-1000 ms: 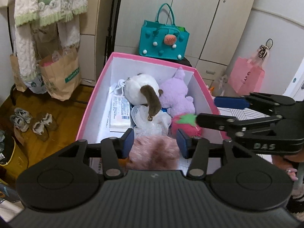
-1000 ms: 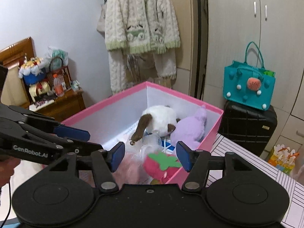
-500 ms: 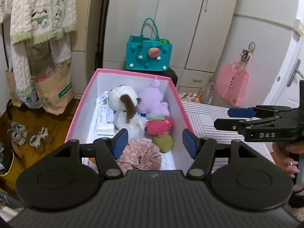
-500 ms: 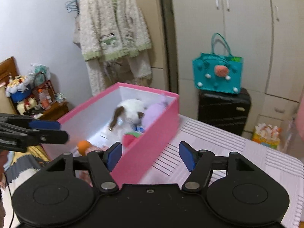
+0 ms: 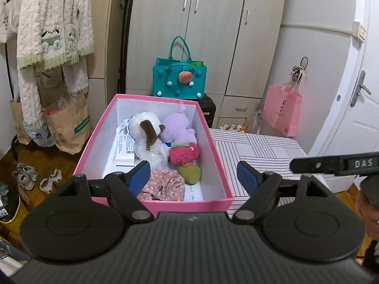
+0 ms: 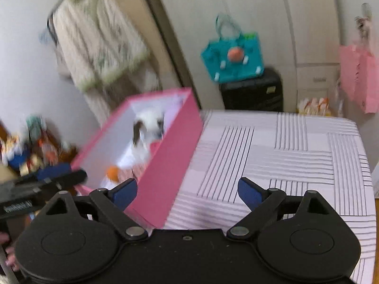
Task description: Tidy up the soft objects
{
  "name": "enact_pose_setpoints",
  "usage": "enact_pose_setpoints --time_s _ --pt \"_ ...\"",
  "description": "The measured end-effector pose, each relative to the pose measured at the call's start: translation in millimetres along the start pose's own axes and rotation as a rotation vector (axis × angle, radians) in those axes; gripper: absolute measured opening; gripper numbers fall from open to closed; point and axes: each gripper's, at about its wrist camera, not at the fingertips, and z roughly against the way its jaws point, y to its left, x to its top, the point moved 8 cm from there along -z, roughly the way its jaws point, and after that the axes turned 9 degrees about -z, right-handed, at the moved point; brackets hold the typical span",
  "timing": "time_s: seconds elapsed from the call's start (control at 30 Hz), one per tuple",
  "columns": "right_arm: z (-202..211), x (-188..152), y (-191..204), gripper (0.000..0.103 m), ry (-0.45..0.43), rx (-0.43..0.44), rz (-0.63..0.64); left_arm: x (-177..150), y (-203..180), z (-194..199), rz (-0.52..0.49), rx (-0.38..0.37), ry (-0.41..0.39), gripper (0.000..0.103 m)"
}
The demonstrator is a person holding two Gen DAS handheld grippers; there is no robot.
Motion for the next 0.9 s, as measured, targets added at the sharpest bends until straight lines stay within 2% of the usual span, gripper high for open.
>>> enact_pose_setpoints --time_s 0.13,0.2,0.27,0.37,0.43,0.57,0.7,0.9 --pt "18.8 -3.0 6.6 0.094 -0.124 -0.051 0.079 -1.3 -8.8 8.6 -0.018 0.013 -0.033 0.087" --pt "28.4 -2.0 8.5 0.094 -0.179 -0.015 0.097 -1.8 -12.4 12.6 -0.031 0.036 -0.051 0.091" --pt "34.9 3.1 2.0 0.094 -0.219 0.028 0.03 -2.8 -14.7 16.5 -0.043 0.069 -0.066 0.093" --pt "38.6 5.8 -17.4 0.095 -0.228 0.096 -0.158 -4.9 -17.4 22.9 -0.056 0.104 -0.095 0.1" --pt "36.8 -2.3 -19.4 0.095 -0.2 0.027 -0.134 -6.4 -18.1 24.9 -0.053 0.122 -0.099 0.103" --pt "37.6 -21.7 -7.0 0.095 -0.158 -0.066 -0.008 -11.0 -21.4 23.3 -0.052 0.16 -0.041 0.103" --pt "55.0 -32.0 -4.0 0.098 -0.218 -0.158 0.073 -17.0 -28.6 26.5 -0.079 0.208 -0.003 0.103" --pt "79.5 -37.5 -10.2 0.102 -0.295 -0.258 0.099 -19.2 -39.5 46.5 -0.094 0.203 -0.061 0.103"
